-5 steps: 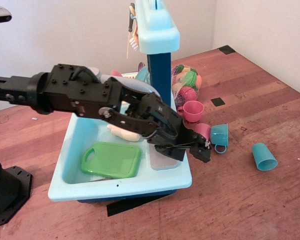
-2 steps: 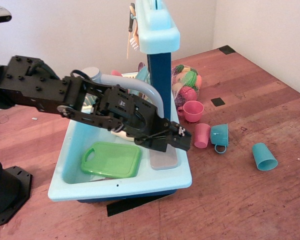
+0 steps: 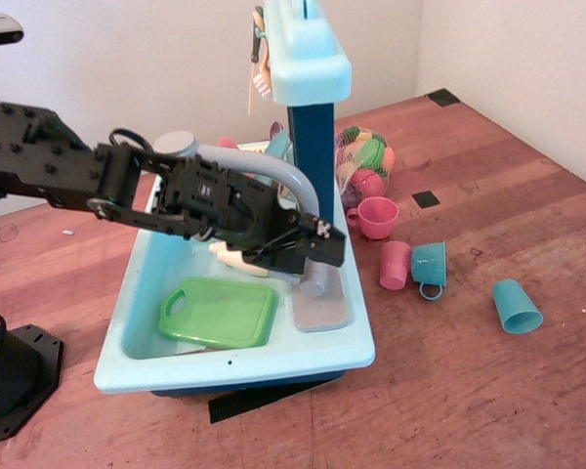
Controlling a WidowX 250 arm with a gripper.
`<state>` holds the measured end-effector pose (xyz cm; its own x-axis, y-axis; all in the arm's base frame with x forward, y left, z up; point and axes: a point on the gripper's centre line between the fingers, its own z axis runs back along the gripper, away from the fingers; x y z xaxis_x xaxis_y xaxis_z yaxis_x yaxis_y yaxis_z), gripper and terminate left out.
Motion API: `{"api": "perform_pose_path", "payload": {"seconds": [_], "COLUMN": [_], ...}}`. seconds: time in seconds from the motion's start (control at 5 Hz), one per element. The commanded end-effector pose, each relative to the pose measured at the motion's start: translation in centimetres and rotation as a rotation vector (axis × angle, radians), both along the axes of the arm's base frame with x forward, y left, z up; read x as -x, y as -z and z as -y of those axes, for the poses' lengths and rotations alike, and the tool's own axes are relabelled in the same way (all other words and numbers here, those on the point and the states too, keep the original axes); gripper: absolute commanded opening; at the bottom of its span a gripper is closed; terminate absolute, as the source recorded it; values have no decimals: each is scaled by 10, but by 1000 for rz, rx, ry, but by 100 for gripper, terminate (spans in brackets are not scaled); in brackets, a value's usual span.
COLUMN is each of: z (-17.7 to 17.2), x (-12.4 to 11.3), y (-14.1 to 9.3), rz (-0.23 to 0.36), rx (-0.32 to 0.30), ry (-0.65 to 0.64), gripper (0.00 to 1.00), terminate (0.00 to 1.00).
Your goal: Turn lever vertical to front
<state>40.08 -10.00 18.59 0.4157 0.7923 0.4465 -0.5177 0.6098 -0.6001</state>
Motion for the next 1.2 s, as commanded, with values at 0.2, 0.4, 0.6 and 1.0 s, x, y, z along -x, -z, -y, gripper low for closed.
{"api": "perform_pose_path", "payload": {"seconds": [0.2, 0.4, 0.6, 1.0], "z": [-3, -1, -2, -6], "x": [2, 14, 31, 69], "y": [25, 31, 31, 29], "rz": [2, -22, -29, 7], "rx": [72, 86, 93, 100], "ry": [19, 40, 46, 17], "gripper": [100, 100, 100, 100], "terminate": [0, 0, 0, 0]}}
